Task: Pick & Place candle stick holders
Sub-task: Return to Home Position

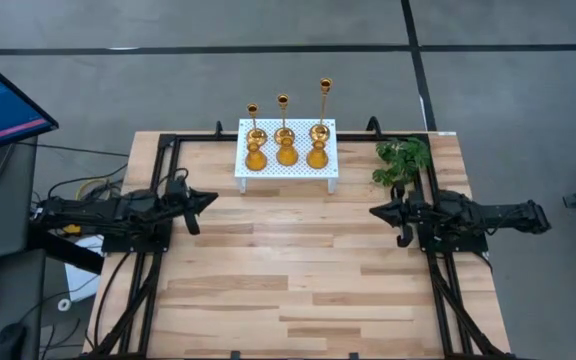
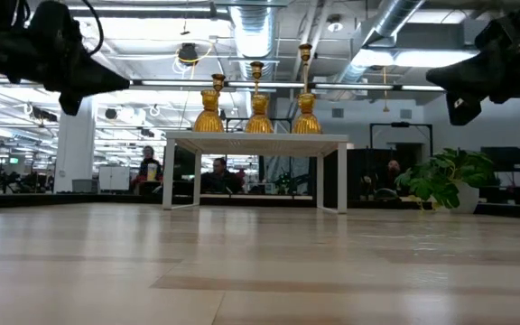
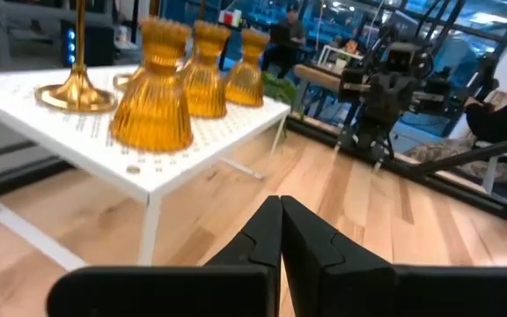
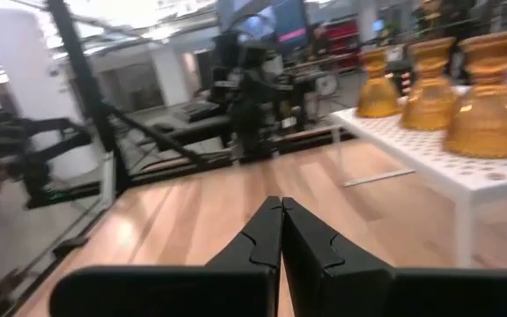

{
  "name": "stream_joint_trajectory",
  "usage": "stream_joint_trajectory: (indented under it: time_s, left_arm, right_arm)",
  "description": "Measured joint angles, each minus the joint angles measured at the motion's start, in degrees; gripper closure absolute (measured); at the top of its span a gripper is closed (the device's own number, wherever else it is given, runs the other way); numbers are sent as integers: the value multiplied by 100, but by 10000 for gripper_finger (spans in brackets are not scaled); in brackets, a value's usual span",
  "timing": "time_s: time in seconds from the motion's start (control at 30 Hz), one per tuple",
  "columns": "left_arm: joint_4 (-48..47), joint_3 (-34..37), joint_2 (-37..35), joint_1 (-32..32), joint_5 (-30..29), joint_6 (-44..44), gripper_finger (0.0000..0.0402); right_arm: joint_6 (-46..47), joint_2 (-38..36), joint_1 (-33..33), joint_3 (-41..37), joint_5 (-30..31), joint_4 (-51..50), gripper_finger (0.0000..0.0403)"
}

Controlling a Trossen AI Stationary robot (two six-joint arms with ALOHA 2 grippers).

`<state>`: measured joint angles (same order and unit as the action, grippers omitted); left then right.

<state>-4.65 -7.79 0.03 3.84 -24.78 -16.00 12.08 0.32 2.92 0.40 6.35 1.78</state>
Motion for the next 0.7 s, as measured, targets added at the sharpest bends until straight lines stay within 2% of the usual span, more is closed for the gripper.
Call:
stream_joint_trajectory:
  time_s: [0.13,0.4,0.7]
  left_arm:
    - [24,161,-2,-1,3,-100,398]
    - [82,302,0,-1,107,-100,396]
    - [84,414,0,-1,108,-47,396]
  right_arm:
    - [-178,36,-4,0,-286,-50,403]
    - [-653,42,-4,-2,-356,-63,403]
    - [-661,42,-4,-4,-463,-81,403]
